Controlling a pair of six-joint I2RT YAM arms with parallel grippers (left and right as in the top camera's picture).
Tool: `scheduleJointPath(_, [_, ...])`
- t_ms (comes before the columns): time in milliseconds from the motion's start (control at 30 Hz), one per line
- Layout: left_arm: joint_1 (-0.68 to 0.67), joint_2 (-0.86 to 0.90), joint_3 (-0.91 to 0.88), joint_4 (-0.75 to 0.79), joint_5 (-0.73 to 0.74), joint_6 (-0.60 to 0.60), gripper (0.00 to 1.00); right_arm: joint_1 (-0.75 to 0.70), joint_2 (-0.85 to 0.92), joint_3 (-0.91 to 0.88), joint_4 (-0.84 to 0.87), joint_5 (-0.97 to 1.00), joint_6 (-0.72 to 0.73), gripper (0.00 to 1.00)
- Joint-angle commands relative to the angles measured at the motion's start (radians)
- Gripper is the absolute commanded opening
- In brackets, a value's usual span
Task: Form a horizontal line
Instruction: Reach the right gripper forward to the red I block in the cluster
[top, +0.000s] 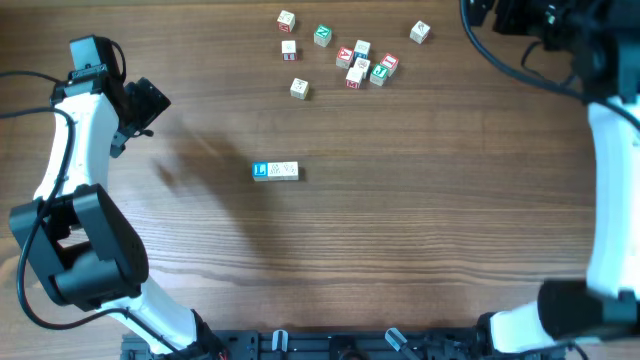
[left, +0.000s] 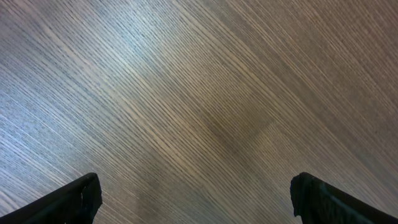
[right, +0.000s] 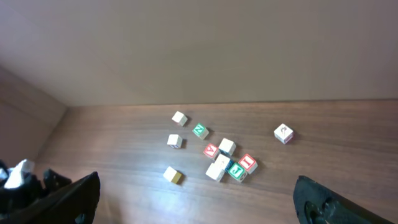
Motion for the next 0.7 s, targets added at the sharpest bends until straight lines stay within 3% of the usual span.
scheduleJointPath(0, [0.0,-0.011,0.008,0.003,0.001,-0.002,1.0,0.037,0.127,0.016,0.069,0.039,0.023,1.0])
scheduleJointPath(100, [-0.001,-0.011,0.008,0.003,0.001,-0.002,1.0,0.073,0.257,0.016,0.19,0.065,0.04,0.96])
scheduleJointPath(133, [0.0,-0.011,0.008,0.003,0.001,-0.002,1.0,0.083,0.289,0.015,0.212,0.064,0.06,0.77])
scheduleJointPath(200, [0.0,-0.011,0.008,0.003,0.001,-0.002,1.0,0.112,0.362,0.015,0.234,0.098,0.06,0.28])
scheduleJointPath(233, [0.0,-0.011,0.008,0.003,0.001,-0.002,1.0,0.13,0.399,0.015,0.236,0.115,0.06,0.21])
scheduleJointPath(300, [-0.001,-0.011,0.008,0.003,0.001,-0.002,1.0,0.16,0.457,0.015,0.233,0.175,0.086,0.25])
scheduleJointPath(400, [0.0,-0.011,0.008,0.003,0.001,-0.002,1.0,0.219,0.564,0.011,0.237,0.274,0.132,0.59])
scheduleJointPath(533, [-0.001,-0.011,0.008,0.003,0.001,-0.002,1.0,0.247,0.66,0.011,0.237,0.435,0.257,0.63])
scheduleJointPath(667, [-0.001,-0.011,0.008,0.003,0.001,-0.002,1.0,0.245,0.697,0.005,0.223,0.491,0.288,0.6])
